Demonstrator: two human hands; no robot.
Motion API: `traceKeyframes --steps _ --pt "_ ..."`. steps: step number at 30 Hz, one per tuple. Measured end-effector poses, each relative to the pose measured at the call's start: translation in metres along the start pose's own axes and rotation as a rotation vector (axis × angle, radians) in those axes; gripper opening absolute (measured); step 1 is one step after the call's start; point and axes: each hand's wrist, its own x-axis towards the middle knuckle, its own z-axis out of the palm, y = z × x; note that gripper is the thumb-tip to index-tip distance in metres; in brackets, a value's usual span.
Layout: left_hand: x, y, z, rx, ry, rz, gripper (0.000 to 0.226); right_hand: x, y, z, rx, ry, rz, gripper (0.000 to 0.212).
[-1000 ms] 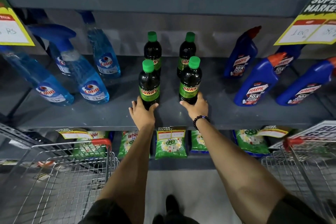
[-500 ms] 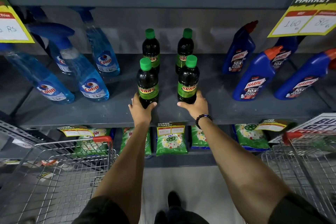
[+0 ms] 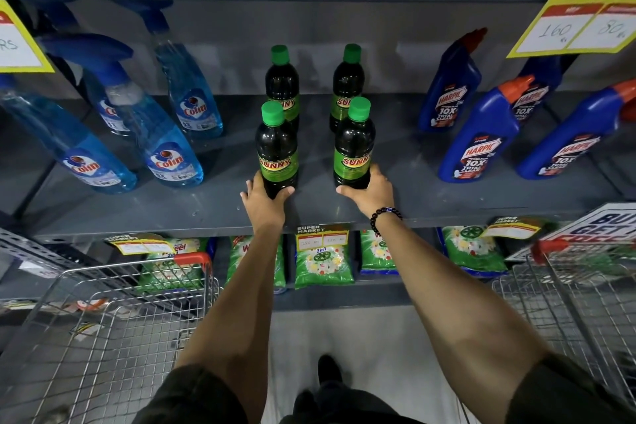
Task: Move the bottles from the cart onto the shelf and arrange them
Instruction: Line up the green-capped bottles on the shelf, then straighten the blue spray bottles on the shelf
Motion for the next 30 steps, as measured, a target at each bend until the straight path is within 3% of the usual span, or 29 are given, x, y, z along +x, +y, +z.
traceKeyframes --steps 12,16,19,24,30 --pt "0.0 0.001 0.0 0.024 0.011 -0.013 0.064 0.0 0.002 0.002 0.029 -0.019 -0.005 0.07" --pt "-0.003 -0.001 -0.005 0.045 -0.056 -0.037 0.09 -0.005 0.008 0.0 0.036 -0.033 -0.035 0.093" --pt "-0.012 -0.008 -0.019 0.223 -0.064 0.034 0.094 -0.016 0.013 0.006 -0.072 0.061 -0.024 0.105" --pt "-0.025 -0.038 -0.062 0.444 -0.069 0.163 0.082 -0.061 0.008 0.039 -0.231 0.157 -0.039 0.093" --pt "-0.012 -0.072 -0.129 0.426 0.051 0.056 0.071 -0.102 -0.041 0.114 -0.269 -0.074 -0.225 0.067"
